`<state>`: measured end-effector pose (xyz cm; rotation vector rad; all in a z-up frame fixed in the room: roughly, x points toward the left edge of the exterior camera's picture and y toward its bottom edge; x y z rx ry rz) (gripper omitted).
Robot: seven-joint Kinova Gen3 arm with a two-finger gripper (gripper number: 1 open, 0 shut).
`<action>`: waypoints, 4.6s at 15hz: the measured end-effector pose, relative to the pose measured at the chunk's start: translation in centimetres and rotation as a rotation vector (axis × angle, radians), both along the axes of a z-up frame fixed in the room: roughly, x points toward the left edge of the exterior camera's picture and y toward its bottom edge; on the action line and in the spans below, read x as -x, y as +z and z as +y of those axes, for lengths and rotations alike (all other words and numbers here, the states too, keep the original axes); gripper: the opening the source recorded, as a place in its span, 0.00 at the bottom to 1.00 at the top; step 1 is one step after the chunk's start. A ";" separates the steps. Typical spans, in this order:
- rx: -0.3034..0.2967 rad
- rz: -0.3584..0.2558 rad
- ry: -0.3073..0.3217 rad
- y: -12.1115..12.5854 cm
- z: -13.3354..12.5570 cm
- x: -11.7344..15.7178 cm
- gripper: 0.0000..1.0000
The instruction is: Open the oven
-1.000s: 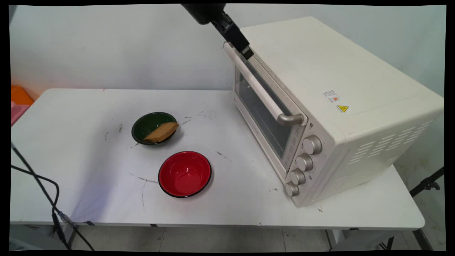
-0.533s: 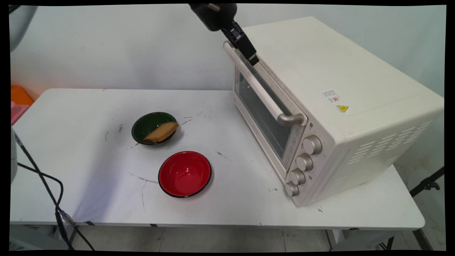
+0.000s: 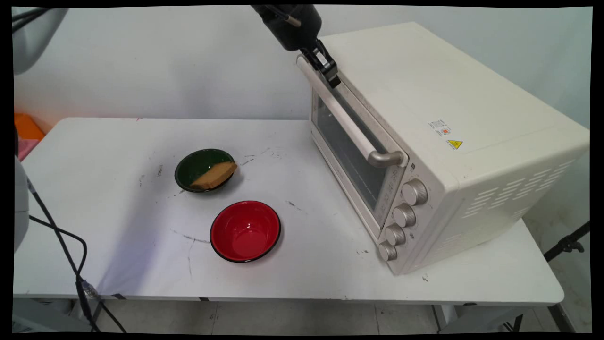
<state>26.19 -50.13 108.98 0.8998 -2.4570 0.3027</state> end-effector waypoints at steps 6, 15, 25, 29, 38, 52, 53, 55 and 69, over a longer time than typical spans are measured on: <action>-0.011 -0.003 0.006 -1.2 -0.8 0.7 0.00; -0.037 -0.023 0.016 -3.3 -0.5 -0.2 0.00; 0.000 0.007 0.000 -5.1 3.6 -4.7 0.00; 0.019 0.025 -0.011 -6.6 5.4 -7.1 0.00; 0.055 0.084 0.009 -9.7 8.2 -11.1 0.00; 0.130 0.198 -0.023 -16.1 10.2 -15.4 0.00; 0.135 0.200 -0.030 -16.7 10.4 -15.7 0.00; 0.142 0.204 -0.040 -17.4 10.6 -16.1 0.00; 0.143 0.204 -0.084 -23.0 13.2 -19.2 0.00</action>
